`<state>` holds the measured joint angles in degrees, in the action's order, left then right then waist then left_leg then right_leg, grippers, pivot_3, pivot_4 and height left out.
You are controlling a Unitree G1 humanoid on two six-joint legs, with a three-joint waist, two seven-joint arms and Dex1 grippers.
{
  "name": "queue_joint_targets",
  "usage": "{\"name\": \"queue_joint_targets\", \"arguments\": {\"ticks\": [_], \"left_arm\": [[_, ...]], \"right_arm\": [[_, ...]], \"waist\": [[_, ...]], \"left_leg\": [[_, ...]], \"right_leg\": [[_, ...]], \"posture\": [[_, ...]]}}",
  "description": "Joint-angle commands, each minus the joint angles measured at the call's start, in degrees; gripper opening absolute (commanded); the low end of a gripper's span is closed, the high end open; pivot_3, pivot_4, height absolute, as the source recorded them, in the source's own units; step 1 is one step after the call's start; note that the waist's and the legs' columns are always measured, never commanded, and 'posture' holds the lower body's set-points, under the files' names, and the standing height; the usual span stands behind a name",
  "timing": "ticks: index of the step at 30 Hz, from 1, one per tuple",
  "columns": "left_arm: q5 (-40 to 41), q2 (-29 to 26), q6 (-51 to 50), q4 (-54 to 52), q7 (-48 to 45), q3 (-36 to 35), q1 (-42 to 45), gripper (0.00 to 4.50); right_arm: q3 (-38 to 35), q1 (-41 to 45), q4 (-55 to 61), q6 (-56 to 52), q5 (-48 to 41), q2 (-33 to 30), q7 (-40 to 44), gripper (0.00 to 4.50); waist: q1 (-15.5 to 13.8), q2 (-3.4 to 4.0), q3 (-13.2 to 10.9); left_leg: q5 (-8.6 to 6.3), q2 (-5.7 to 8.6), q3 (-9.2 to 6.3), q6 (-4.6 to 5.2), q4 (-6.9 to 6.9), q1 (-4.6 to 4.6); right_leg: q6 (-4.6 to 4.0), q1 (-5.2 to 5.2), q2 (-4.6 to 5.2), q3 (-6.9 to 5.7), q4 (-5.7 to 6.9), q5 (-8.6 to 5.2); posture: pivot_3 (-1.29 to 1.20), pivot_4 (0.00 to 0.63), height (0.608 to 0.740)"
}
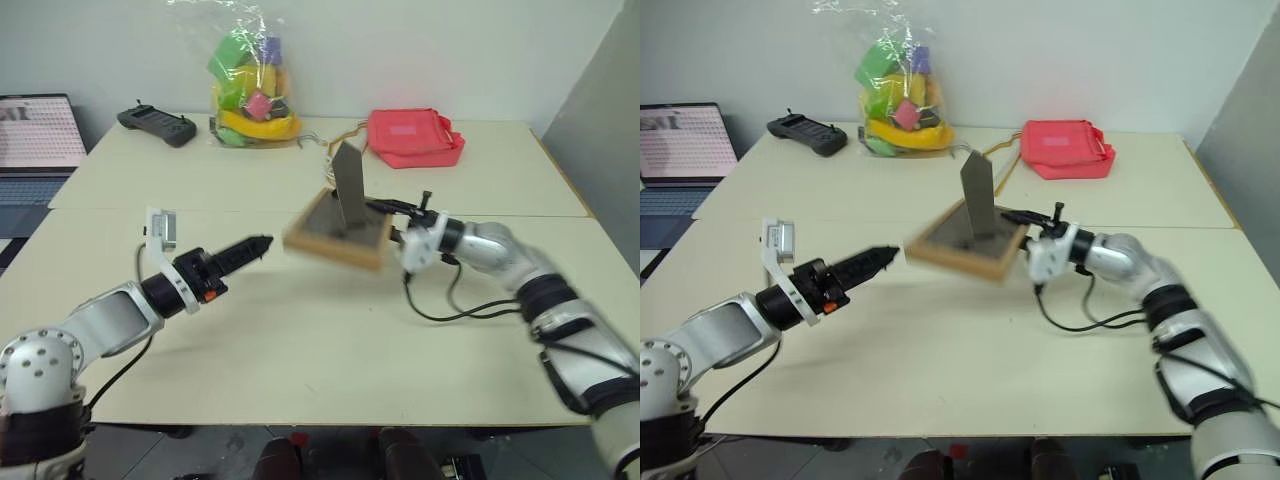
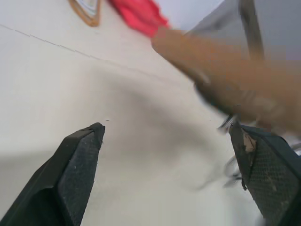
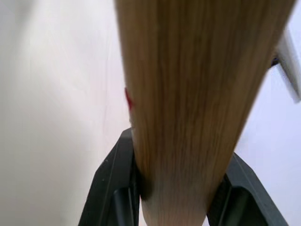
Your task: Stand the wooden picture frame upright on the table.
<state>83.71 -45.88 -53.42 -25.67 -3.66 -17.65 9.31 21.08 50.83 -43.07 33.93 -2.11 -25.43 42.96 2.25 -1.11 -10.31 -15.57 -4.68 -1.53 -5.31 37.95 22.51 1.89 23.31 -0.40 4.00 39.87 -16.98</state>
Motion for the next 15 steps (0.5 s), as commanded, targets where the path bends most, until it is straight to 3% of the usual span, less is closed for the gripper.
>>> {"name": "queue_joint_targets", "arguments": {"ticks": [1,4,8,15], "left_arm": [[-16.2,0.8,7.6,-12.5,-2.0,3.1,-3.0,4.5],[-25.2,3.5,12.1,-14.1,-3.1,5.9,-5.2,4.5],[-31.6,6.0,14.8,-14.7,-5.6,8.9,-7.7,4.5],[-36.9,8.8,16.6,-14.3,-9.0,10.6,-10.9,4.5]], "right_arm": [[-7.1,0.7,9.0,-36.2,-21.4,1.9,17.6,1.29],[-9.3,2.0,9.4,-52.1,-25.8,3.0,21.7,1.29],[-11.2,3.5,4.7,-58.6,-25.4,5.5,23.6,1.29],[-12.0,1.4,-2.4,-52.4,-20.0,8.5,24.7,1.29]], "waist": [[-0.4,0.1,-0.1],[-0.7,0.14,-0.1],[-0.6,0.14,-0.1],[-0.5,0.14,-0.1]], "left_leg": [[0.0,0.03,0.02,0.0,0.0,0.0],[-0.01,0.11,0.07,0.01,0.02,-0.01],[-0.15,0.13,0.07,0.26,0.01,-0.05],[-0.16,0.12,0.09,0.29,-0.01,0.07]], "right_leg": [[0.0,0.0,0.0,-0.07,0.0,0.0],[0.0,0.01,-0.01,-0.09,0.01,0.0],[0.0,0.03,-0.15,-0.03,-0.03,-0.01],[0.0,0.16,-0.19,0.02,-0.04,0.0]], "posture": [[0.0,0.15,0.74],[0.0,0.15,0.74],[0.0,0.15,0.74],[0.0,0.15,0.74]]}}
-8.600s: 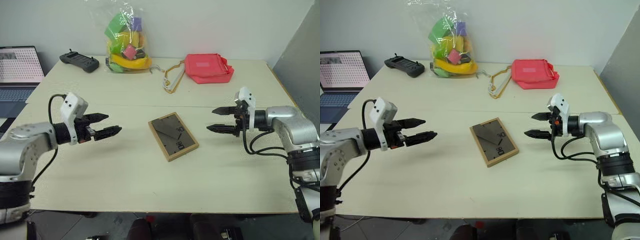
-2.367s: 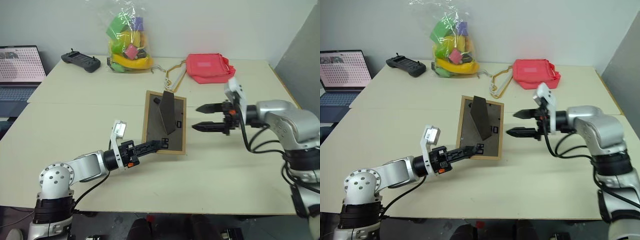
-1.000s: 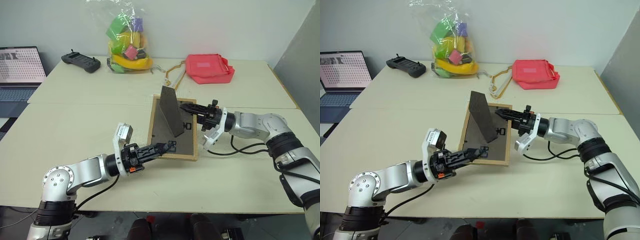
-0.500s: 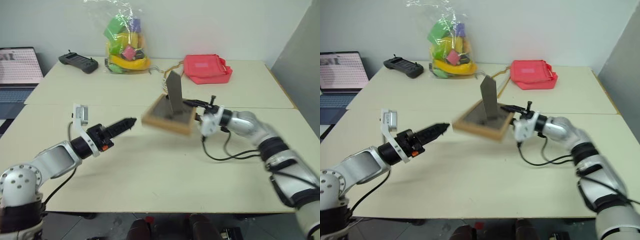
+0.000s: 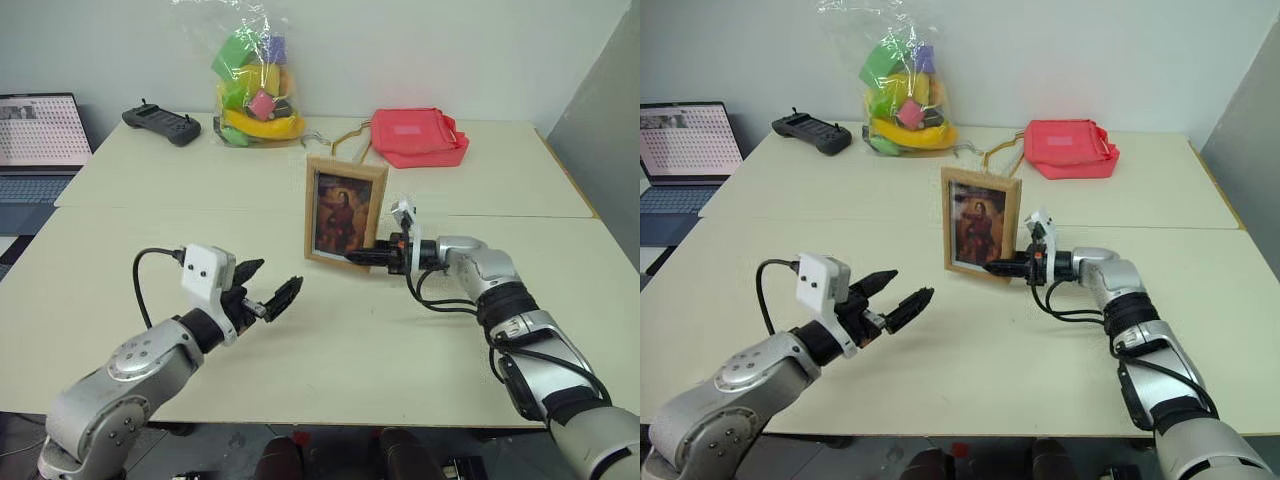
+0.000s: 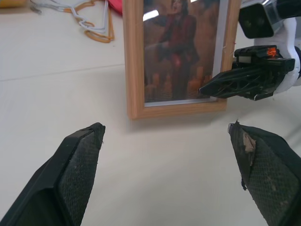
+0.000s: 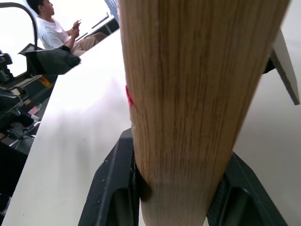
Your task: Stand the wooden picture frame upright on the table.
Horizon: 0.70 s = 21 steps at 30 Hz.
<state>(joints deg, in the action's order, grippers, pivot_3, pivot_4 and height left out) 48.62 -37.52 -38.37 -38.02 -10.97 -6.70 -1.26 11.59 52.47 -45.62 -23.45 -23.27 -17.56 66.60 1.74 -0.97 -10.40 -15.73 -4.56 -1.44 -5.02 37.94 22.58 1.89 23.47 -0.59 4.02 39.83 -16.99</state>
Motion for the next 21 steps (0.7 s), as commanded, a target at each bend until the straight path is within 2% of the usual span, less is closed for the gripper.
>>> {"name": "queue_joint_targets", "arguments": {"ticks": [1,6,13,14,16,21], "left_arm": [[-2.0,0.7,1.5,-2.0,-2.0,-0.5,-0.4,4.5],[-2.4,1.4,0.5,-1.3,-3.7,-0.6,0.5,4.5],[-2.9,1.8,-0.6,0.4,-5.4,-0.2,2.8,4.5],[-2.9,1.8,-0.8,0.4,-5.6,-0.2,2.9,4.5],[-3.3,2.0,-1.0,0.7,-6.1,0.1,3.4,4.5],[-4.0,2.4,-1.2,1.5,-7.2,0.2,4.2,4.5]], "right_arm": [[-2.8,-0.7,0.0,6.2,1.6,0.9,0.9,1.29],[-2.5,-5.3,2.6,14.6,5.4,2.0,0.1,1.29],[-4.8,-6.4,3.0,10.0,4.9,3.4,-1.3,1.29],[-5.0,-6.5,3.1,9.6,5.0,3.4,-1.3,1.99],[-5.3,-6.9,3.9,8.7,5.0,3.2,-1.0,2.19],[-5.0,-8.7,6.3,8.2,6.1,2.1,-1.2,3.44]], "waist": [[0.0,0.0,0.0],[0.0,0.0,0.0],[0.1,0.0,0.0],[0.1,0.0,0.0],[0.1,0.0,0.0],[0.1,0.0,0.0]], "left_leg": [[0.0,0.0,0.0,0.0,0.0,0.0],[0.0,0.0,0.0,0.0,0.0,-0.01],[0.0,-0.01,0.0,-0.01,0.0,-0.05],[0.0,-0.02,0.0,0.0,0.0,-0.05],[0.0,-0.03,-0.01,0.0,0.0,-0.06],[0.0,-0.02,-0.01,0.0,0.0,-0.04]], "right_leg": [[0.0,0.01,0.0,0.0,0.01,0.0],[0.0,0.01,0.0,0.01,0.03,0.0],[0.0,0.0,-0.02,0.01,0.07,0.0],[0.0,0.0,-0.02,0.01,0.06,0.0],[0.0,0.0,-0.03,0.0,0.07,0.0],[0.0,0.0,-0.03,0.0,0.05,0.0]], "posture": [[0.0,0.15,0.74],[0.0,0.15,0.74],[0.0,0.15,0.74],[0.0,0.15,0.74],[0.0,0.15,0.74],[0.0,0.15,0.74]]}}
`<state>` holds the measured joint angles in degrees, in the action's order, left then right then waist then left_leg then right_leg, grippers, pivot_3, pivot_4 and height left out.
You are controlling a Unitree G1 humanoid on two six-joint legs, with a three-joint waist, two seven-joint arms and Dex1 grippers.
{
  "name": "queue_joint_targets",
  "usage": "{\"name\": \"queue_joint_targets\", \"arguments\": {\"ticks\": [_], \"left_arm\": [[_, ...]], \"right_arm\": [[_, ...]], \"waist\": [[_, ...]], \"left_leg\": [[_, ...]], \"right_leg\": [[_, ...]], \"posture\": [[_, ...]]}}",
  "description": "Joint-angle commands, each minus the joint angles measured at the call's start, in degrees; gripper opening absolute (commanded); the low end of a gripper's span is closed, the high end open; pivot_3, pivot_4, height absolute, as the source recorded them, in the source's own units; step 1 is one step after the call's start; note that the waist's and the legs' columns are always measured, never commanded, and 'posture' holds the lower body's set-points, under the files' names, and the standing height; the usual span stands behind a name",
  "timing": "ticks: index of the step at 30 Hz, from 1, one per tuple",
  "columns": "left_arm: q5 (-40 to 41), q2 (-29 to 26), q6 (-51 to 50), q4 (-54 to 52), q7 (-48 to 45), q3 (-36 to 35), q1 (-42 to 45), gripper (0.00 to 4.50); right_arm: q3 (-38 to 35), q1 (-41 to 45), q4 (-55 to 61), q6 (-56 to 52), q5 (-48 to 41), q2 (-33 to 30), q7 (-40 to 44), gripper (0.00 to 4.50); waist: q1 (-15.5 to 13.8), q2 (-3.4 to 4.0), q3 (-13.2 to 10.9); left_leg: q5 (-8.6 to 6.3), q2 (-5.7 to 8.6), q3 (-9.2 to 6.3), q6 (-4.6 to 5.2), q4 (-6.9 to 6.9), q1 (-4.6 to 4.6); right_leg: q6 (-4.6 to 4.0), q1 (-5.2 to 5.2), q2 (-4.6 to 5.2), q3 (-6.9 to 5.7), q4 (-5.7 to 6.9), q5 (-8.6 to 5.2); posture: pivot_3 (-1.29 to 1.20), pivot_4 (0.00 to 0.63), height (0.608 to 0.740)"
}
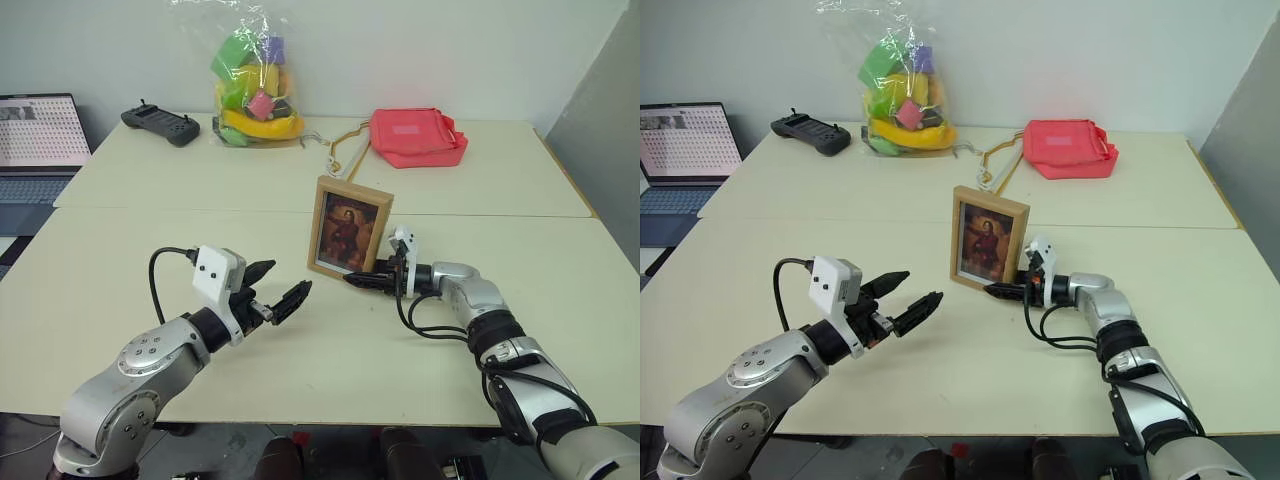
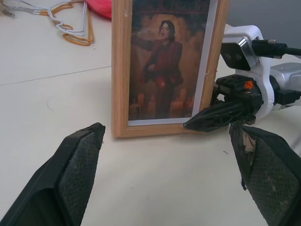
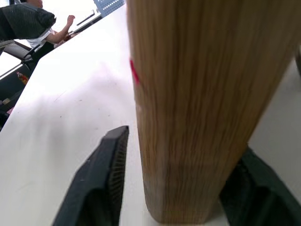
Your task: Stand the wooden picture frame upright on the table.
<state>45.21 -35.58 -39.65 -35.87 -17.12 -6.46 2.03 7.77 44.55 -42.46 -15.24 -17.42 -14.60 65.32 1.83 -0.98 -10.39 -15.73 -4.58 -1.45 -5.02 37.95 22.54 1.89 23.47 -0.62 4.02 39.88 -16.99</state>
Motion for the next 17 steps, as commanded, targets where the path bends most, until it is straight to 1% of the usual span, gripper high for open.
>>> {"name": "queue_joint_targets", "arguments": {"ticks": [1,4,5,7,10,11,14,16,17], "left_arm": [[-0.7,0.5,0.2,-0.4,-1.3,-0.1,1.1,4.5],[-0.8,0.2,0.0,0.4,-2.4,-0.7,1.6,4.5],[-0.2,-0.2,-0.4,0.7,-3.0,-1.5,1.9,4.5],[2.8,-2.0,-2.4,2.2,-4.8,-4.2,3.3,4.5],[7.0,-7.9,-6.3,6.8,-10.6,-9.1,5.6,4.5],[7.9,-10.5,-7.6,9.4,-13.0,-10.6,6.7,4.5],[7.6,-16.6,-8.6,16.7,-20.0,-12.5,9.5,4.5],[5.6,-19.9,-7.8,20.5,-24.8,-11.8,11.4,4.5],[5.8,-20.9,-8.2,22.5,-27.0,-11.4,13.1,4.5]], "right_arm": [[-1.4,-1.3,3.9,-0.3,0.4,-1.6,0.2,3.66],[-1.7,-3.9,8.6,-2.7,0.2,-5.0,1.2,4.41],[-1.6,-5.1,11.1,-3.5,0.3,-6.8,1.7,4.48],[-1.5,-8.2,17.7,-4.9,0.9,-12.2,3.0,4.48],[-2.7,-12.1,29.9,-7.6,-0.4,-20.6,5.7,4.48],[-4.0,-12.6,34.7,-10.7,-2.4,-23.1,6.0,4.48],[-7.7,-12.4,46.3,-21.6,-9.3,-27.2,3.9,4.48],[-9.5,-12.3,52.2,-27.4,-12.9,-28.1,1.8,4.48],[-10.2,-12.3,54.0,-29.6,-14.2,-28.0,0.3,4.48]], "waist": [[0.0,0.0,0.0],[-0.2,0.0,0.0],[-0.2,0.0,0.0],[-0.5,0.0,0.0],[-0.4,0.02,0.0],[-0.3,0.05,-0.1],[0.6,0.09,-0.1],[1.1,0.09,-0.1],[1.1,0.09,-0.1]], "left_leg": [[0.0,0.0,0.0,0.0,0.0,0.0],[0.0,0.0,-0.01,0.0,0.0,0.0],[0.0,0.01,-0.01,0.0,0.01,0.0],[0.0,0.01,-0.02,0.0,0.01,0.02],[0.0,0.02,-0.1,0.0,0.02,0.1],[0.0,0.02,-0.08,0.01,0.01,0.09],[-0.01,0.0,-0.08,0.02,-0.01,0.02],[-0.02,-0.04,-0.07,0.03,-0.12,-0.13],[-0.02,-0.1,-0.09,0.04,-0.14,-0.15]], "right_leg": [[0.0,0.0,0.0,0.0,0.0,0.0],[0.0,-0.01,0.0,-0.01,0.0,0.0],[0.0,-0.02,0.01,-0.02,-0.01,0.0],[0.0,-0.03,0.02,-0.03,-0.03,0.0],[0.02,0.0,0.03,-0.11,-0.02,-0.01],[0.02,0.02,0.01,-0.08,-0.01,-0.01],[0.02,0.05,-0.08,-0.02,0.02,-0.02],[-0.02,-0.02,-0.17,0.04,0.02,-0.05],[-0.06,-0.02,-0.22,0.01,0.02,-0.07]], "posture": [[0.0,0.15,0.74],[0.0,0.15,0.74],[0.0,0.15,0.74],[0.0,0.15,0.74],[0.0,0.15,0.74],[0.0,0.15,0.74],[0.0,0.15,0.74],[0.0,0.15,0.74],[0.0,0.15,0.74]]}}
